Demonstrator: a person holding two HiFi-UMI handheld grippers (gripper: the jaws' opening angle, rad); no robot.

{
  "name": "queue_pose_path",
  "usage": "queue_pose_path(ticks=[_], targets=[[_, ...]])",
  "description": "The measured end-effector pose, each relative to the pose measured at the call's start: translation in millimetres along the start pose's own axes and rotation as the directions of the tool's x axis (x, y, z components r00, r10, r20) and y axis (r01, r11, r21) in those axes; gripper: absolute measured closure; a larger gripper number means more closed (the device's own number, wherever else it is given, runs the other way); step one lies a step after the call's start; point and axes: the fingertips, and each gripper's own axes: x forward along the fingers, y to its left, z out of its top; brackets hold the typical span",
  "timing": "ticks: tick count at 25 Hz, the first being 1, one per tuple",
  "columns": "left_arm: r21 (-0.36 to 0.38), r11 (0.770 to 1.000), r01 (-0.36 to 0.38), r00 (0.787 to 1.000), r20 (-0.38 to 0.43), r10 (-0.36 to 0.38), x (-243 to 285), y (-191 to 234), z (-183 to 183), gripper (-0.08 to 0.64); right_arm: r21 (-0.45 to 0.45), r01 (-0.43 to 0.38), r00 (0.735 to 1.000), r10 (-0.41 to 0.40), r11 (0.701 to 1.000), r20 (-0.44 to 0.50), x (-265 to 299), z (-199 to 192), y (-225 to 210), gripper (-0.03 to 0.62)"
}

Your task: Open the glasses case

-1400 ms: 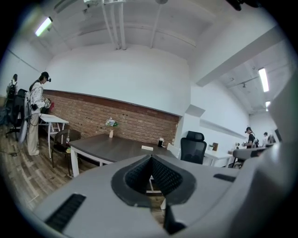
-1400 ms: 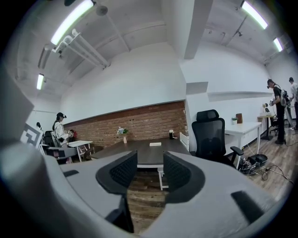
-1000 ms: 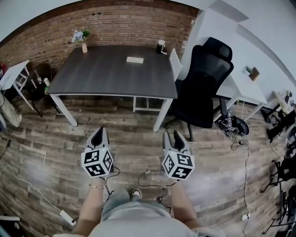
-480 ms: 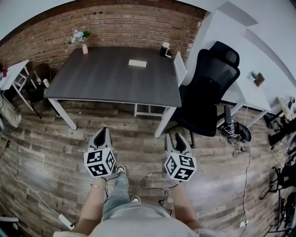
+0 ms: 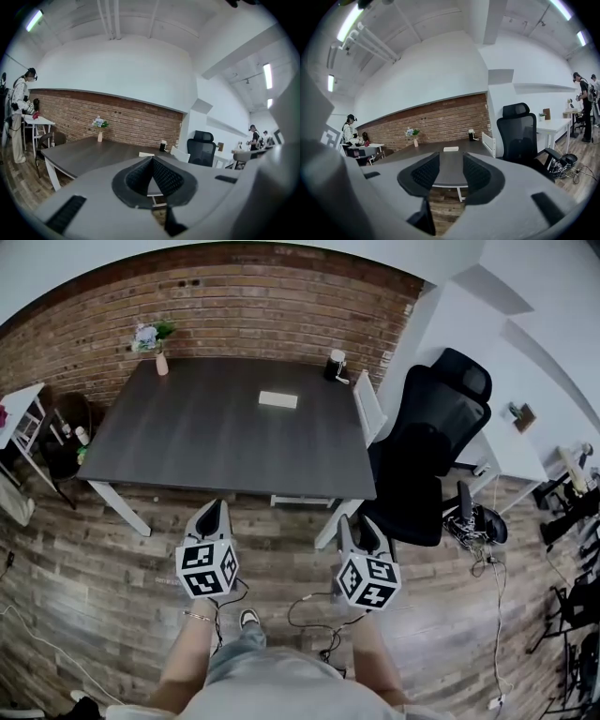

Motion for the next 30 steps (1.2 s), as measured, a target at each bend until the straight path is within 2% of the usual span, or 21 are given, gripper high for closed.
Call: queue_pose_path(ticks=[6, 12, 21, 30], targets=[[-0.004, 1.000, 0.010, 1.000, 0.002, -0.010, 60, 43, 23, 0.561, 0.001, 0.021, 1.000, -0.021, 1.000, 0.011, 70, 21, 17, 0.433], [-0.016, 1.000, 0.005, 1.000, -0.005, -0.005, 103, 79, 34, 0.561, 0.005, 0.039, 0.999, -0.039, 0.999, 0.000, 116, 28, 30, 0.433], [-0.040, 0.999, 0.001, 0.999, -0.045, -0.003, 157, 98, 20, 0.561, 0.012, 0.036, 0.998, -0.036, 0.999, -0.049, 178, 19, 27, 0.437], [-0.052, 0.998, -0.048, 0.999, -0.019, 0.047, 248, 108, 40, 0.561, -0.002, -0.011, 0.999, 0.011, 1.000, -0.039, 280, 47, 5, 0.439]])
